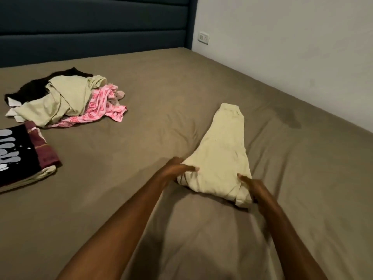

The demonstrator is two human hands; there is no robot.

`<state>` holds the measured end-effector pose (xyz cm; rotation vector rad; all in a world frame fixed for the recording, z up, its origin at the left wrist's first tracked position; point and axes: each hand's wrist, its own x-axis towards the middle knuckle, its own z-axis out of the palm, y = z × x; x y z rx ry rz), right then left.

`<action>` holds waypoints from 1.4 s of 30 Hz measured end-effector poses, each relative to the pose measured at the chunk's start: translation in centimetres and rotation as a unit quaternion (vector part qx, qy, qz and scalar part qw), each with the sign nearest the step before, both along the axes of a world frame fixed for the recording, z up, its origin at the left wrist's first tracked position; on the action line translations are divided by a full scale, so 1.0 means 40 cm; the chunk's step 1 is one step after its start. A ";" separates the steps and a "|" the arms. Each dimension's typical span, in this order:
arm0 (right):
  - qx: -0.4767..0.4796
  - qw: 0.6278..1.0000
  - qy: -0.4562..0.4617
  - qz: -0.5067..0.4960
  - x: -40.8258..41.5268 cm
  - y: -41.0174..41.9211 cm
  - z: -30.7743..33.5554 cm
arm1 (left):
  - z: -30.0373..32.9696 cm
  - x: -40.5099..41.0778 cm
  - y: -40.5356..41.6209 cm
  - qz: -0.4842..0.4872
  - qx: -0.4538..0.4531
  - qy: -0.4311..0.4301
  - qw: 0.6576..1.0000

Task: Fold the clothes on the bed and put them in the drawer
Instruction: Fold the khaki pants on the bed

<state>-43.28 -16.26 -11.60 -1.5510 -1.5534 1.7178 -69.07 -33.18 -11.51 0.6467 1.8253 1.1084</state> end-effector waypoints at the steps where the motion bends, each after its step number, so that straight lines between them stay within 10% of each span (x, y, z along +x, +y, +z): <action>1: 0.009 1.000 0.011 -0.012 0.018 -0.028 -0.024 | -0.042 -0.009 -0.016 -0.013 0.002 0.005 1.000; 12: 0.113 0.979 0.133 -0.110 0.090 -0.183 -0.127 | -0.104 -0.048 -0.118 -0.041 0.098 -0.115 0.988; 22: 0.023 0.981 0.167 -0.100 0.219 -0.451 -0.128 | -0.097 -0.016 -0.414 -0.210 0.105 -0.180 0.955; 33: 0.146 0.979 0.128 -0.057 0.327 -0.669 -0.143 | -0.125 0.067 -0.621 0.059 -0.012 -0.043 0.997; 42: 0.092 0.980 0.173 -0.027 0.359 -0.632 -0.164 | -0.097 0.143 -0.644 0.081 0.000 -0.069 0.994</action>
